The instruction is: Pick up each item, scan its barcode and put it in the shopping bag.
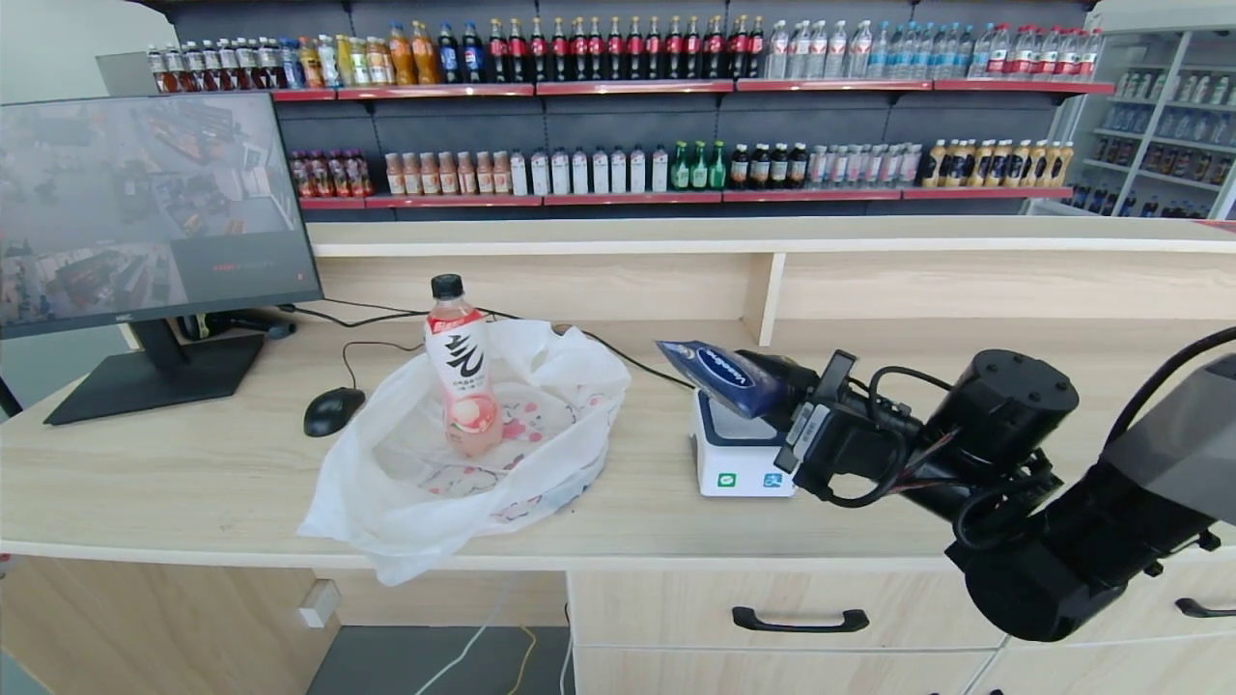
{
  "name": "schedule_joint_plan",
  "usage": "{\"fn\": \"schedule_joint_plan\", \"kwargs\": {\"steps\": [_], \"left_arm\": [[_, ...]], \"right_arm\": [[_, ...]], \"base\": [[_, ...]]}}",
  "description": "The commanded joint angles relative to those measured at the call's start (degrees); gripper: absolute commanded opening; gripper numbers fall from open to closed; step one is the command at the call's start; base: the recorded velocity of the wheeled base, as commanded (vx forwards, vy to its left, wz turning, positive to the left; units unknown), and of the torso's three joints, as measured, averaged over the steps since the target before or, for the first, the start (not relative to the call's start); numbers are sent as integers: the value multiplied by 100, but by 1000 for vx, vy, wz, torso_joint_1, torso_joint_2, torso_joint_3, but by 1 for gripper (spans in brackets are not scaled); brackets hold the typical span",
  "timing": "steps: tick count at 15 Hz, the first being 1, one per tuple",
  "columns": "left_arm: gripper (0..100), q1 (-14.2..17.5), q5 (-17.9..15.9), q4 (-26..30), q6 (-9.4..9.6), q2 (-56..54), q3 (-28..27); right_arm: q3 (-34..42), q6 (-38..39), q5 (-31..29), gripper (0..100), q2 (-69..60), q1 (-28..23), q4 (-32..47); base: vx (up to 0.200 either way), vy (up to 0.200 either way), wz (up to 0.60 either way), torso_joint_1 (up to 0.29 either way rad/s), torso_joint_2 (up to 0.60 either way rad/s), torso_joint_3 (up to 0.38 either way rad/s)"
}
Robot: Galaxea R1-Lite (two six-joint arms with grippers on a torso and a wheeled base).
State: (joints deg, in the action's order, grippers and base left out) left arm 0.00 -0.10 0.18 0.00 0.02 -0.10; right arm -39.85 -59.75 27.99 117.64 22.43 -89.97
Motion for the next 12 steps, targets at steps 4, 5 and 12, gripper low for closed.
{"fn": "schedule_joint_plan", "kwargs": {"steps": [4, 5, 12], "left_arm": [[100, 0, 1, -1, 0, -2, 1], [100, 0, 1, -1, 0, -2, 1], [100, 0, 1, -1, 0, -2, 1]], "right_arm": [[-436, -107, 409, 0, 488, -178, -3], [-401, -99, 435, 0, 514, -178, -3], [-401, -63, 602, 0, 655, -178, -3]], "base": [[0, 0, 0, 0, 0, 0], [0, 0, 0, 0, 0, 0], [0, 0, 0, 0, 0, 0]]}}
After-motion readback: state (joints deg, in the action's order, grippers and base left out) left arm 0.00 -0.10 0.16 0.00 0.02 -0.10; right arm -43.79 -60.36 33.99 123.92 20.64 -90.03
